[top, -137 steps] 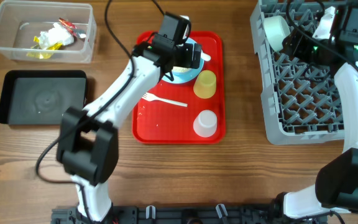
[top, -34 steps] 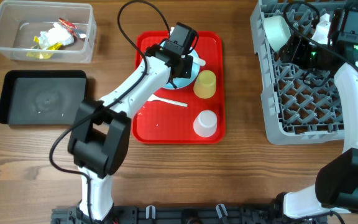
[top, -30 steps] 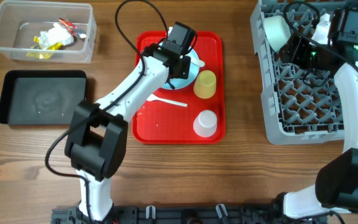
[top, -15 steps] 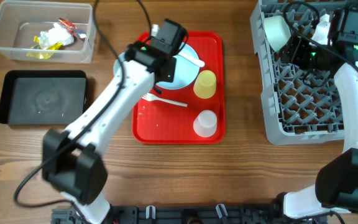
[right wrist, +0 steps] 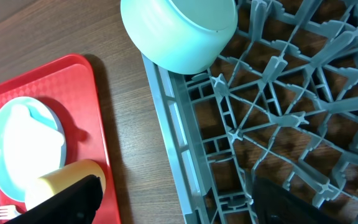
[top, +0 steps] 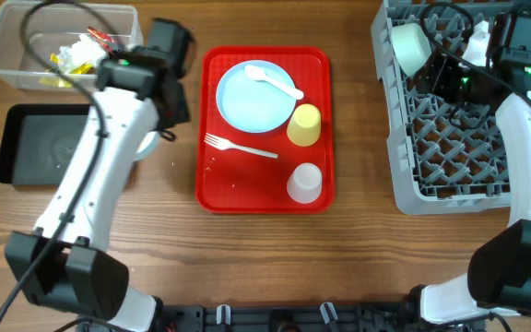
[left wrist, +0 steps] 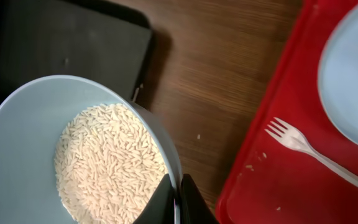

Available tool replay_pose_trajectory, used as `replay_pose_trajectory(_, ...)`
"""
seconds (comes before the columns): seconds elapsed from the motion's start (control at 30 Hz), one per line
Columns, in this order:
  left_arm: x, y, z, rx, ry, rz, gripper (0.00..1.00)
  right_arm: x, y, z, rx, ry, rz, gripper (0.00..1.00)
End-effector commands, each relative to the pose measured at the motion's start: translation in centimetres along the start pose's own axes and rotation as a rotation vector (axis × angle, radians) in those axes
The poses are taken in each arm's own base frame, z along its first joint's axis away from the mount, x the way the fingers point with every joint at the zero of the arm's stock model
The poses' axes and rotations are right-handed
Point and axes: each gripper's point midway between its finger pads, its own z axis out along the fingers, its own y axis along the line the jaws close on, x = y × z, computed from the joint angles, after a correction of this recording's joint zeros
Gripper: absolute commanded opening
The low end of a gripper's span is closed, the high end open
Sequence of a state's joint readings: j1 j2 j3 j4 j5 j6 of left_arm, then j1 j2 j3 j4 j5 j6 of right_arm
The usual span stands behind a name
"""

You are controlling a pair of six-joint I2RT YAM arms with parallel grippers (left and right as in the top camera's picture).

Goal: Sort waste into correct bins and load items into the dishwasher rack
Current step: 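Lift the rice bowl and carry it left over the black tray, then tilt the blue bowl with the left gripper to pour rice onto the black tray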

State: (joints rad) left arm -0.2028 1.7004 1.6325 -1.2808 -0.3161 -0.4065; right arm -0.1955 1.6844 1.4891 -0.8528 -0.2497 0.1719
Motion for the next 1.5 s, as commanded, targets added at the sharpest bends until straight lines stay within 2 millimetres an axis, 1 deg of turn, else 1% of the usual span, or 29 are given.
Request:
replay_pose_trajectory(0.0, -0.2, 2.7, 0.6, 0.040, 0.055, -0.122, 0.04, -0.4, 0.2, -0.5, 0.006, -0.017, -0.024, 0.84)
replay_pose_trajectory(0.13, -0.3, 4.1, 1.5, 0.145, 0.117, -0.164, 0.04, -0.4, 0.2, -0.5, 0.006, -0.017, -0.024, 0.84)
replay_pose_trajectory(0.3, -0.6, 5.4, 2.9, 0.278, 0.152, -0.201, 0.04, -0.4, 0.2, -0.5, 0.006, -0.017, -0.024, 0.84)
replay_pose_trajectory(0.43, -1.3, 6.3, 4.1, 0.380, 0.138, -0.234, 0.04, -0.3, 0.2, -0.5, 0.006, -0.017, -0.024, 0.84)
replay_pose_trajectory(0.47, -1.5, 6.5, 4.2, 0.414, 0.132, -0.237, 0.04, -0.4, 0.2, -0.5, 0.006, -0.017, -0.024, 0.84)
replay_pose_trajectory(0.5, -1.9, 6.9, 4.4, 0.486, 0.116, -0.254, 0.04, -0.3, 0.2, -0.5, 0.006, -0.016, -0.024, 0.84)
replay_pose_trajectory(0.57, -2.4, 7.2, 4.3, 0.550, 0.100, -0.275, 0.04, -0.3, 0.2, -0.5, 0.007, -0.014, -0.023, 0.84)
replay_pose_trajectory(0.7, -3.7, 8.5, 3.9, 0.642, 0.046, -0.320, 0.04, -0.1, 0.2, -0.5, 0.007, -0.006, -0.021, 0.84)
replay_pose_trajectory(0.83, -4.5, 9.6, 3.4, 0.703, 0.011, -0.359, 0.04, 0.2, 0.1, -0.5, 0.010, 0.004, -0.019, 0.84)
replay_pose_trajectory(0.97, -5.2, 9.6, 2.0, 0.837, -0.025, -0.368, 0.04, 0.2, 0.1, -0.5, 0.010, 0.005, -0.018, 0.84)
replay_pose_trajectory(1.1, -5.8, 10.4, 0.4, 0.971, -0.067, -0.400, 0.04, 0.2, 0.1, -0.5, 0.010, 0.007, -0.018, 0.84)
replay_pose_trajectory(1.37, -6.4, 12.2, -2.1, 1.148, -0.126, -0.463, 0.04, 0.3, 0.1, -0.5, 0.011, 0.011, -0.017, 0.84)
replay_pose_trajectory(1.47, -6.6, 12.3, -3.2, 1.216, -0.152, -0.457, 0.04, 0.3, 0.1, -0.5, 0.010, 0.011, -0.017, 0.84)
